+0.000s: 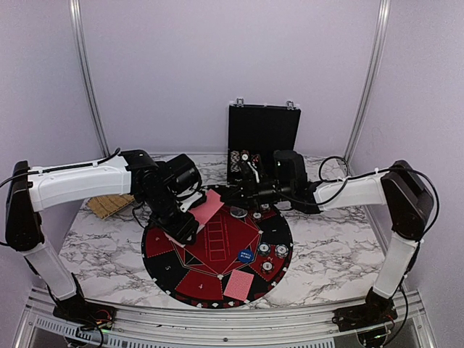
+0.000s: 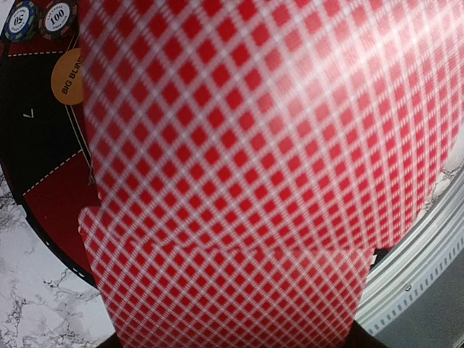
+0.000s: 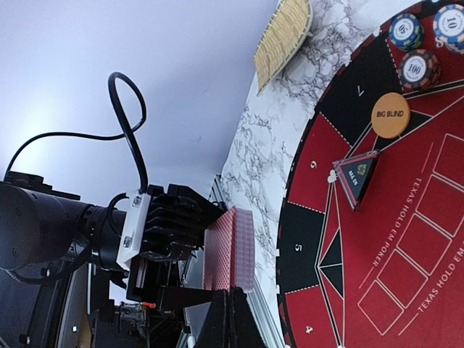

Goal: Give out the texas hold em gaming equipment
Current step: Pick up the poker card from the face-down deck piles, then distribute the poker card in the big blind area.

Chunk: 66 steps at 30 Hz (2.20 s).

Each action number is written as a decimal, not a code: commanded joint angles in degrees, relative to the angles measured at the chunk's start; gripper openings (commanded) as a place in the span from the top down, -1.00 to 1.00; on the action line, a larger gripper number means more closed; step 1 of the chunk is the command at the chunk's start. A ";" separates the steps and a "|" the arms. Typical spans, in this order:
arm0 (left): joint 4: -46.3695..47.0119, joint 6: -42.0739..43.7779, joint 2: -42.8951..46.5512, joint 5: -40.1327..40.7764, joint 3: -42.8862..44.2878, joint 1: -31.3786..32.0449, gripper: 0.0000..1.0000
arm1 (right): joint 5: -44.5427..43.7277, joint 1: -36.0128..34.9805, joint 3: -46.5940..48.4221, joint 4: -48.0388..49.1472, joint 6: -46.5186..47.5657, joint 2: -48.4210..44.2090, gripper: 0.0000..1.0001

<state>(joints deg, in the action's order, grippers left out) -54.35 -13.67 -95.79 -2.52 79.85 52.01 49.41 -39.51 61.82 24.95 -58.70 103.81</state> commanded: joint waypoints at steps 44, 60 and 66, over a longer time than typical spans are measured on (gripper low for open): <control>-1.98 -0.59 7.39 -1.04 -3.16 -10.69 0.17 | -9.64 -0.27 37.64 -12.05 9.34 30.61 1.00; -3.46 -0.79 6.85 -1.20 -1.23 -10.96 0.17 | -19.14 -8.15 58.33 -19.61 12.41 46.25 1.00; -3.57 -0.75 6.76 -1.36 -0.99 -10.96 0.17 | -21.88 -8.39 60.85 -22.16 13.88 48.01 0.87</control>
<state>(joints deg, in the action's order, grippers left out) -56.12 -14.15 -90.30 -3.88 77.10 41.30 30.98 -47.72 119.31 5.06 -46.98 150.69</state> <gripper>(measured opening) 0.653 0.014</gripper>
